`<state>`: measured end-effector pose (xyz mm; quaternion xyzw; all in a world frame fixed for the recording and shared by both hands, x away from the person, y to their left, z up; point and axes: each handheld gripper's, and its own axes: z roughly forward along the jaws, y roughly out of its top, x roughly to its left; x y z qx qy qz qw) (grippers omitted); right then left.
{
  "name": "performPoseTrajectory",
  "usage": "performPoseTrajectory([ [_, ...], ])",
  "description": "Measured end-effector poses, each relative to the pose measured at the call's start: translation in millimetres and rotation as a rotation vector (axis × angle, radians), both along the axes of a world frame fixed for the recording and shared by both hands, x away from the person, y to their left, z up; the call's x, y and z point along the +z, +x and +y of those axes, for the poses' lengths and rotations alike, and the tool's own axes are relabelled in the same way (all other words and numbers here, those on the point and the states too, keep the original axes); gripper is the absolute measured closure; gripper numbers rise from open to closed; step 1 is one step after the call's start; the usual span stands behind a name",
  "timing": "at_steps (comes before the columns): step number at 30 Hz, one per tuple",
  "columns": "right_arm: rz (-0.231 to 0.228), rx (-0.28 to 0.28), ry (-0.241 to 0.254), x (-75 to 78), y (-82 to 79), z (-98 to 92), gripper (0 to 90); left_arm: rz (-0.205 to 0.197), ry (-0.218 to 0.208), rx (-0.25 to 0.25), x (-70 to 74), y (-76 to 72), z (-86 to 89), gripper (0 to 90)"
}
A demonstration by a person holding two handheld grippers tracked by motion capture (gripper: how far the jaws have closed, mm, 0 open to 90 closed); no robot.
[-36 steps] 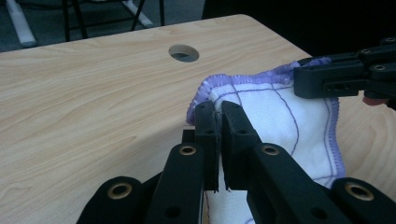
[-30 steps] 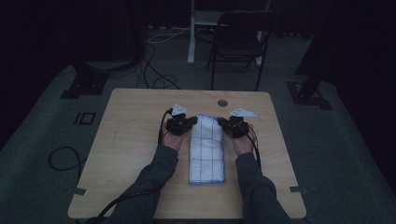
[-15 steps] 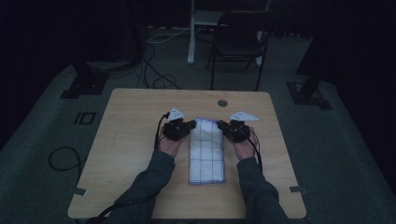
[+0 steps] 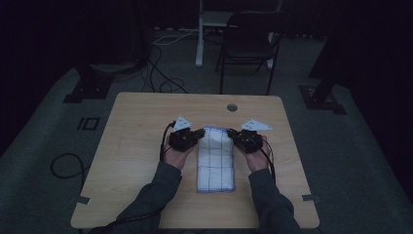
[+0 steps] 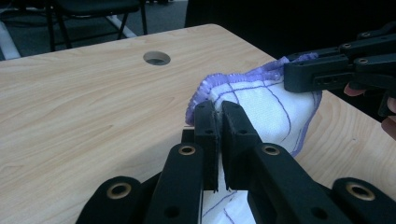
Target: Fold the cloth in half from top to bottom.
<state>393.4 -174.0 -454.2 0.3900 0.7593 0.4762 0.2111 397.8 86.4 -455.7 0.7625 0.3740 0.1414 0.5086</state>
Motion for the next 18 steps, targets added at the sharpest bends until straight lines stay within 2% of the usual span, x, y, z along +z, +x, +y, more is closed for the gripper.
performPoseTrajectory([
  [9, -0.003, 0.009, 0.022, -1.8, -10.9, -1.0, 85.5, 0.003, 0.001, -0.016, -1.0, -11.1, 2.5, 86.4],
  [18, 0.003, 0.021, 0.035, -6.7, -21.8, -1.5, 85.5, 0.010, -0.021, -0.022, -5.2, -20.5, 5.8, 86.2],
])
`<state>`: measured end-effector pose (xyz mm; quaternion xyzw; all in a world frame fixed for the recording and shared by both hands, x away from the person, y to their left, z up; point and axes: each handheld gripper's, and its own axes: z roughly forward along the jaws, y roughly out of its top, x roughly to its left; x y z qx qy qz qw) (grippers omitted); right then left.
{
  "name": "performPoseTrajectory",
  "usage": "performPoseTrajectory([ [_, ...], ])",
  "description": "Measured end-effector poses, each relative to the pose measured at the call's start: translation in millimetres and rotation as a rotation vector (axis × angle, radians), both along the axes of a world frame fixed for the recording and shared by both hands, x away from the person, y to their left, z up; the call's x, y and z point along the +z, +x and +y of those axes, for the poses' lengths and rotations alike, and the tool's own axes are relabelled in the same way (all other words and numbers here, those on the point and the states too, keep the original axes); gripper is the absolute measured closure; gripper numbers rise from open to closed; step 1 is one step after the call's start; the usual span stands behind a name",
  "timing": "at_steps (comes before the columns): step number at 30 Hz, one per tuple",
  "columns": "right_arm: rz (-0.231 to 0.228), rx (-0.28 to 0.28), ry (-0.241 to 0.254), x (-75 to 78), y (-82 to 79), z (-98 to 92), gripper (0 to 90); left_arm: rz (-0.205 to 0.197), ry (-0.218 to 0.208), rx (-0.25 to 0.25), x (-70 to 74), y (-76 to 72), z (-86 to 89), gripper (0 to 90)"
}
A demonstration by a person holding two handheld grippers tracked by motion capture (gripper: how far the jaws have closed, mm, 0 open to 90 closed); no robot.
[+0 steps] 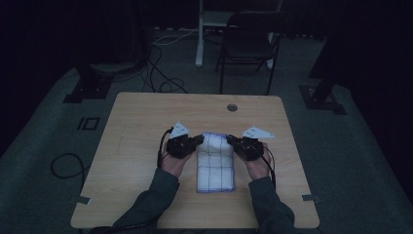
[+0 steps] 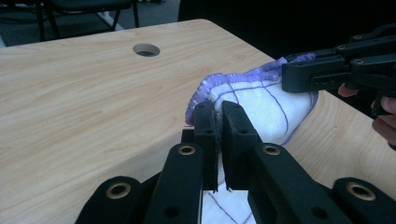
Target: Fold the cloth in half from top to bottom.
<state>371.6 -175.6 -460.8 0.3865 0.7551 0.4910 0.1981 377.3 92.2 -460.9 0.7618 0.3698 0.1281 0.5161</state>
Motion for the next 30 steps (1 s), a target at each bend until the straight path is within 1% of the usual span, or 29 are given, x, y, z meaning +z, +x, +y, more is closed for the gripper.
performPoseTrajectory([
  [9, 0.011, 0.004, 0.005, -7.3, -7.4, -2.0, 85.5, 0.012, -0.022, -0.013, -5.8, -11.0, 0.3, 86.2],
  [16, 0.011, 0.007, 0.018, -10.2, -15.6, -3.3, 85.5, 0.012, -0.024, -0.022, -8.6, -18.9, 1.4, 86.2],
  [20, 0.018, 0.010, 0.024, -13.2, -20.4, -3.0, 85.5, 0.020, -0.027, -0.025, -12.0, -23.4, 2.9, 86.1],
  [22, 0.021, 0.011, 0.023, -15.1, -22.4, -2.5, 85.5, 0.027, -0.036, -0.025, -13.6, -25.0, 3.9, 86.0],
  [30, 0.034, 0.019, 0.034, -20.6, -28.6, -2.8, 85.5, 0.031, -0.033, -0.033, -18.7, -33.8, 5.3, 85.9],
])
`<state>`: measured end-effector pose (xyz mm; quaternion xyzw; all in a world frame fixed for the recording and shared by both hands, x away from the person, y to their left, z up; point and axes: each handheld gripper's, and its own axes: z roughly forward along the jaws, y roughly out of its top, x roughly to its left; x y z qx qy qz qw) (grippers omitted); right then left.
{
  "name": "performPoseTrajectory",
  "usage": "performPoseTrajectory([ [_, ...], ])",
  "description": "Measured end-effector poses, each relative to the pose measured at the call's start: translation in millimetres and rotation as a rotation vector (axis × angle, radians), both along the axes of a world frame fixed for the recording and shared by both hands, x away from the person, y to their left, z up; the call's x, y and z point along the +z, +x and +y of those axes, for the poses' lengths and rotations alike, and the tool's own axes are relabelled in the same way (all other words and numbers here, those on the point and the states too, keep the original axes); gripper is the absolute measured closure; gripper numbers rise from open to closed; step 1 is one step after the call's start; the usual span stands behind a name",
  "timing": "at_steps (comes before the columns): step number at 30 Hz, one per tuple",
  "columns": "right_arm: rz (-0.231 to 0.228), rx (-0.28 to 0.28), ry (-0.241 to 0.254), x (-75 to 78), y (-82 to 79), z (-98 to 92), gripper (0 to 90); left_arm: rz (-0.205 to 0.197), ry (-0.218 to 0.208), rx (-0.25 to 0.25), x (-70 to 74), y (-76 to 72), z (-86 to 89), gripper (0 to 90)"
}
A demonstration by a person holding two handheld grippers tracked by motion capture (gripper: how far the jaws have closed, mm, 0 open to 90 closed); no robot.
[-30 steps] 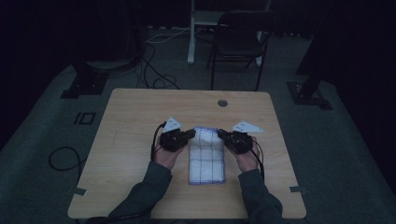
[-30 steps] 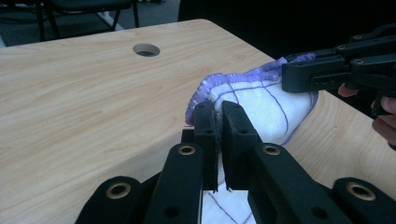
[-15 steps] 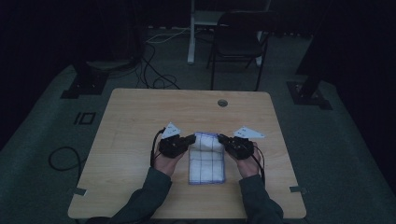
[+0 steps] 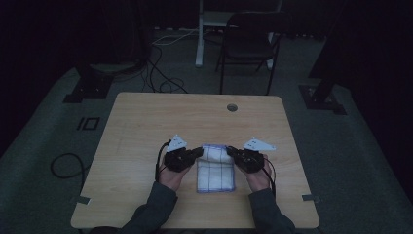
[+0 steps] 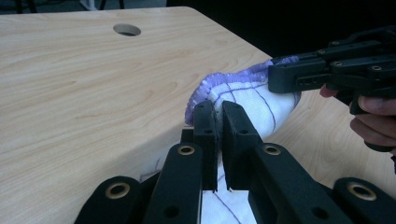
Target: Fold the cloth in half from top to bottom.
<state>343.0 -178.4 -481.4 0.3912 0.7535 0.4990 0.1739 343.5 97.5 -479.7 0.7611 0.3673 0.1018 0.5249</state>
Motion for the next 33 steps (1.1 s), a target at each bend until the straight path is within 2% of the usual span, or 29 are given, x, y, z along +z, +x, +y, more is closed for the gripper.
performPoseTrajectory([
  [10, 0.021, 0.005, 0.022, -7.6, -6.4, -2.6, 85.4, 0.014, 0.001, -0.017, -5.9, -10.2, -0.1, 85.6],
  [14, 0.036, 0.010, 0.056, -9.4, -7.1, -6.2, 85.4, 0.019, 0.004, -0.024, -7.6, -14.4, -0.3, 85.4],
  [23, 0.045, 0.019, 0.049, -14.2, -12.9, -6.2, 85.3, 0.038, 0.011, -0.026, -16.3, -18.7, 4.6, 83.2],
  [25, 0.046, 0.020, 0.048, -15.6, -13.9, -6.1, 85.4, 0.043, 0.001, -0.024, -16.9, -19.5, 7.0, 81.9],
  [33, 0.053, 0.021, 0.047, -19.4, -20.4, -7.5, 85.3, 0.035, -0.027, 0.013, -10.4, -12.9, 17.8, 80.2],
])
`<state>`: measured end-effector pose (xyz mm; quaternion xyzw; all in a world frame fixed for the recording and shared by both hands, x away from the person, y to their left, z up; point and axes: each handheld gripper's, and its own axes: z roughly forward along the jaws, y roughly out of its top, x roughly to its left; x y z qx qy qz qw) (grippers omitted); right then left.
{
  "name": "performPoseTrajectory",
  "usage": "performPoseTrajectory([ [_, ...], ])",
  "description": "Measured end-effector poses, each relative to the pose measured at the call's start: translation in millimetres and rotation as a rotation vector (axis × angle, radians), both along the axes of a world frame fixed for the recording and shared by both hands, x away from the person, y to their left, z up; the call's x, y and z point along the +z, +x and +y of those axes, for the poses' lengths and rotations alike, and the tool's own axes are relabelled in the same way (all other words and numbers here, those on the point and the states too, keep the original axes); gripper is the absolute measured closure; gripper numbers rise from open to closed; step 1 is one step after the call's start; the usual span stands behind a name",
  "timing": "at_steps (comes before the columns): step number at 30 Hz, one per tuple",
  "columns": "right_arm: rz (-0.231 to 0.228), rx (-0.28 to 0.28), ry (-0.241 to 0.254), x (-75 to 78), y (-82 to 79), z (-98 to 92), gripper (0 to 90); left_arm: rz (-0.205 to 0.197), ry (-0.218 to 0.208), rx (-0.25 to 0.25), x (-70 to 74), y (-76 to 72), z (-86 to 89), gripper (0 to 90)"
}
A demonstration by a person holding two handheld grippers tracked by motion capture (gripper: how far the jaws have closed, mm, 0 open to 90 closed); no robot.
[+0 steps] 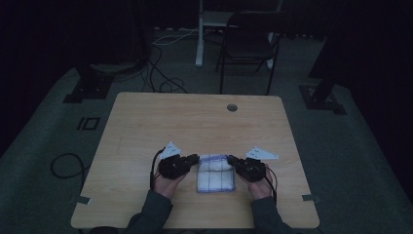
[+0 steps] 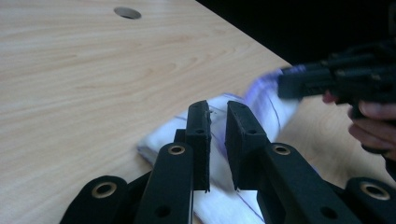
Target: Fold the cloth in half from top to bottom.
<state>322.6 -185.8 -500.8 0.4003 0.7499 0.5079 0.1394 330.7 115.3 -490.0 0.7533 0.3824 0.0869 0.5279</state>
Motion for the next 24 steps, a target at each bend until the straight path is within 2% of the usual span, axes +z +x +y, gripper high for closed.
performPoseTrajectory([
  [4, 0.009, 0.007, -0.001, -3.4, -3.3, 1.1, 85.2, 0.019, 0.010, 0.016, -2.5, 10.5, 1.6, 80.2],
  [9, 0.010, 0.008, -0.001, -4.8, -5.7, 2.2, 85.1, 0.040, 0.032, 0.012, -9.8, 16.8, -3.7, 80.2],
  [17, 0.006, 0.001, 0.008, -5.5, -9.1, 3.4, 85.0, 0.081, 0.077, -0.033, -25.6, 17.3, -15.3, 79.8],
  [20, 0.000, -0.005, 0.016, -4.5, -10.4, 3.2, 84.9, 0.083, 0.086, -0.047, -26.6, 16.7, -17.2, 79.5],
  [24, 0.004, 0.000, -0.004, -6.2, -12.3, 4.2, 84.3, 0.081, 0.097, -0.060, -27.7, 14.5, -20.0, 79.4],
])
